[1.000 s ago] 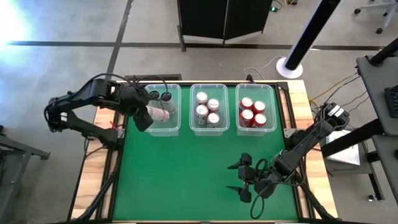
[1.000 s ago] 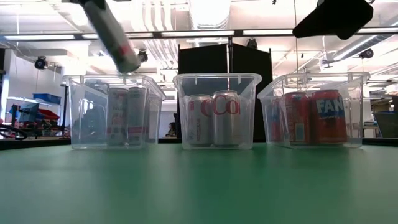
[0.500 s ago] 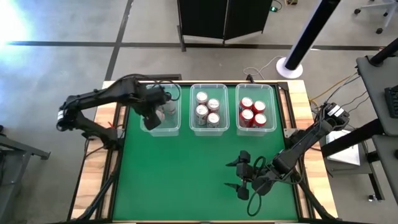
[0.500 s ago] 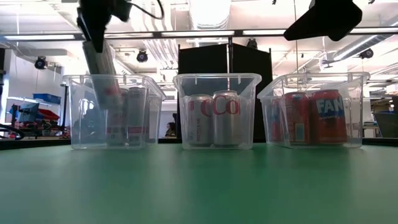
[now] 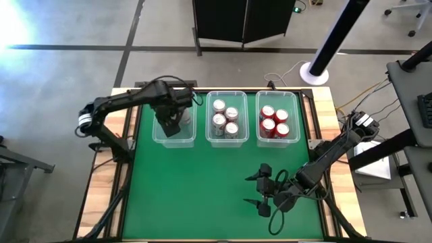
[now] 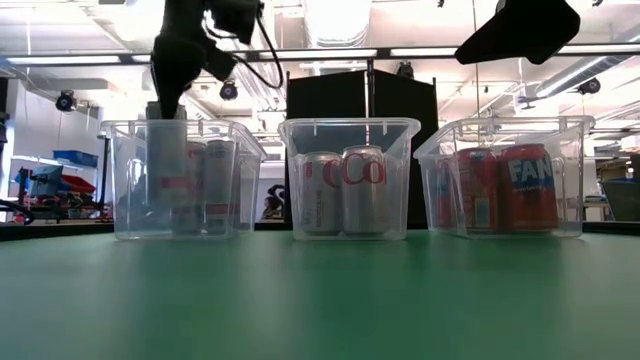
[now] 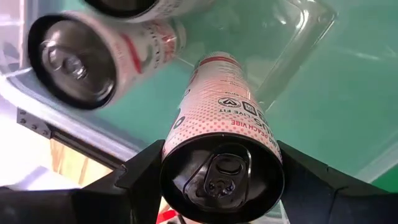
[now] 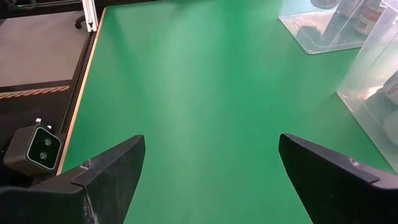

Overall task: Sort soda cans
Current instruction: Put the bottom white soda can into the left transparent bin

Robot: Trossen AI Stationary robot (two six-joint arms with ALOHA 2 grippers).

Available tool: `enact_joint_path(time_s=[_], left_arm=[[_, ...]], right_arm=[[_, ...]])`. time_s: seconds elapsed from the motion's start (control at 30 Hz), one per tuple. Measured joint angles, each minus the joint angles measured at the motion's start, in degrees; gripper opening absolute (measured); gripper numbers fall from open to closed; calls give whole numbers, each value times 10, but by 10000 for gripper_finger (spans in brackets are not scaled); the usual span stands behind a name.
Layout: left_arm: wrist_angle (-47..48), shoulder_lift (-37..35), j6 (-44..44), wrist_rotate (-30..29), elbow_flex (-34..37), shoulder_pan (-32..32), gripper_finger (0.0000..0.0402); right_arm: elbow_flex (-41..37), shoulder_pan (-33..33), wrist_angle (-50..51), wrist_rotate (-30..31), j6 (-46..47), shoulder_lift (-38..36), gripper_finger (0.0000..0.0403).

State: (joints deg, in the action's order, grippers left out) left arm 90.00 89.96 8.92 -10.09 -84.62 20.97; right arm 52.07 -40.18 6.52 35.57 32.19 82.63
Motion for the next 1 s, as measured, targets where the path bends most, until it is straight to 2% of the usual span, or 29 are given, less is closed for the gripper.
enact_joint_path(time_s=[0.3, 0.57, 1.0], left_arm=[[-10, 45, -26, 6, 0, 10, 236], [-26, 53, -30, 36, 0, 13, 236], [-46, 55, -38, 36, 0, 20, 243]], right_arm=[[0, 0, 0, 0, 3, 0, 365], [0, 0, 0, 0, 4, 0, 365], [0, 0, 0, 0, 9, 0, 365]])
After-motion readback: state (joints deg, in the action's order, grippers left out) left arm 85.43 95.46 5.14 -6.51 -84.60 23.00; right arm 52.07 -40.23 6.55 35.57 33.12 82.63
